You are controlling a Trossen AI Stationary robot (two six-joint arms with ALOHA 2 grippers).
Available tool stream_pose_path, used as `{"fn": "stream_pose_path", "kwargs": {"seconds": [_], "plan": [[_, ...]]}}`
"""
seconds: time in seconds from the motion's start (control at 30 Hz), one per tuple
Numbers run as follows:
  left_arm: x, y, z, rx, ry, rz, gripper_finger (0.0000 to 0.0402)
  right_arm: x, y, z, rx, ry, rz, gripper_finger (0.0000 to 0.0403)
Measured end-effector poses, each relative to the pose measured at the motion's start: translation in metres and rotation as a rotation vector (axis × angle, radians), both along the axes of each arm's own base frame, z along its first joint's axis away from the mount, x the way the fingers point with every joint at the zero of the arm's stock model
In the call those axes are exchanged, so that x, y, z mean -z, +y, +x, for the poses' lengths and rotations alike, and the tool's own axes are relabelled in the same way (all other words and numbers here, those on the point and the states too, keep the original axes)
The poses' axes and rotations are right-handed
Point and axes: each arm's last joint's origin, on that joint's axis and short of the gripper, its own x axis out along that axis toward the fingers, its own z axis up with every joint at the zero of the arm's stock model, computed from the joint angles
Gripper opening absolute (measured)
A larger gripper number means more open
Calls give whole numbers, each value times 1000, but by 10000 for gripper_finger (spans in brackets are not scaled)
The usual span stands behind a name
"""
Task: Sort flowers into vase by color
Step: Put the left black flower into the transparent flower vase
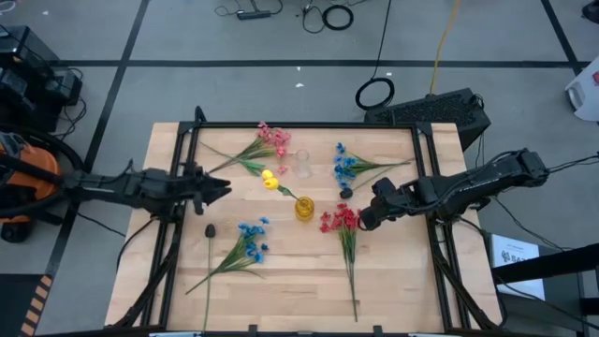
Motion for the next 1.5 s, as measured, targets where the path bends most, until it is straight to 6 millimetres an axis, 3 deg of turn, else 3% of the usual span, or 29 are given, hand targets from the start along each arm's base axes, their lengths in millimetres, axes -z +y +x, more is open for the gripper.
{"fn": "stream_pose_path", "kwargs": {"seconds": [0.3,0.53,0.77,1.0,1.5], "plan": [[-24,-4,31,-164,442,-273,187,0,0,0,-59,11,-23,0],[-12,-16,43,-239,825,-586,187,0,0,0,-80,14,-35,0],[3,-35,55,-308,940,-650,187,0,0,0,-116,20,-50,0],[19,-59,50,-365,1138,-629,187,0,0,0,-138,23,-59,0],[42,-92,55,-441,1271,-663,187,0,0,0,-225,34,-94,0]]}}
